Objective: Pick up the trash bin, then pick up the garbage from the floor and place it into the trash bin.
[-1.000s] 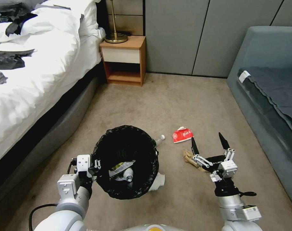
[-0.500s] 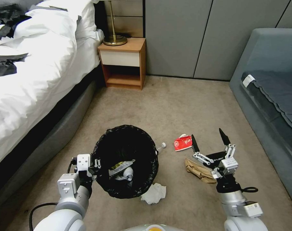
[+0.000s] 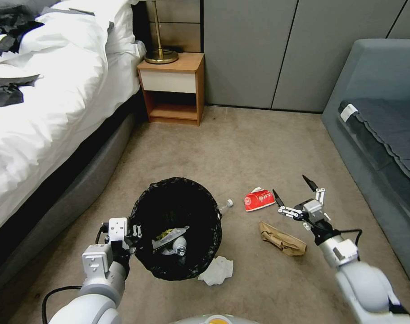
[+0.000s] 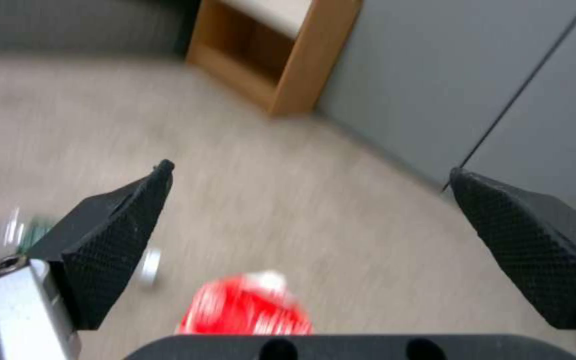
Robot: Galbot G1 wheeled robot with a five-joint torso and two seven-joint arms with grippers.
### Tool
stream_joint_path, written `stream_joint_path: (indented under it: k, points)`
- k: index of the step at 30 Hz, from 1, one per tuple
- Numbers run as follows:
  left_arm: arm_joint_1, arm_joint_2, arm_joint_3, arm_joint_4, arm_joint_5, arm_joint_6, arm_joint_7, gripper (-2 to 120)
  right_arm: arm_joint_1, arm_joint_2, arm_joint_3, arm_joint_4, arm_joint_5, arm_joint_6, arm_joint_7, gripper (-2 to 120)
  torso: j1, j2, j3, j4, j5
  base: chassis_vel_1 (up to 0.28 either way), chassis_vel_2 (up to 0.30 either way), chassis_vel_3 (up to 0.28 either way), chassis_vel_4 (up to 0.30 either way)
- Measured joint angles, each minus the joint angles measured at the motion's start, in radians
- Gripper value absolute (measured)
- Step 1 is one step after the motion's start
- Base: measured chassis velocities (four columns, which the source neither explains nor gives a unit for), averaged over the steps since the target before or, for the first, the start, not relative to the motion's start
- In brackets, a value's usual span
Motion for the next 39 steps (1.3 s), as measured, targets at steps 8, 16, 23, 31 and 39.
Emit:
stream_joint_path:
  k: [8,16,23,31,39]
  points:
    - [-0.014,-0.003,-0.004,0.018,0.003,0.002,0.001,0,0.214,-0.010,-0.115,-0.370,-0.034,-0.014,-0.083,100,0.000,0.000,0.000,0.0002,-0.0008,0.000,0.000,0.000,0.000]
    - [-0.020,-0.011,-0.013,0.037,0.006,0.004,-0.002,0,0.321,0.052,-0.129,-0.618,-0.046,0.007,-0.213,100,0.000,0.000,0.000,0.0001,0.0000,0.000,0.000,0.000,0.000]
    - [-0.025,-0.024,-0.005,0.049,0.021,0.004,-0.003,0,0.326,0.068,-0.116,-0.686,-0.075,0.036,-0.258,100,0.000,0.000,0.000,-0.0001,-0.0004,0.000,0.000,0.000,0.000]
    - [-0.018,-0.024,-0.001,0.049,0.030,0.003,-0.003,0,0.298,0.078,-0.079,-0.693,-0.095,0.062,-0.315,100,0.000,0.000,0.000,0.0000,-0.0003,0.000,0.000,0.000,0.000]
    - [-0.007,-0.021,0.006,0.040,0.035,-0.001,-0.004,0,0.293,0.092,-0.051,-0.716,-0.128,0.082,-0.333,100,0.000,0.000,0.000,-0.0001,-0.0004,0.000,0.000,0.000,0.000]
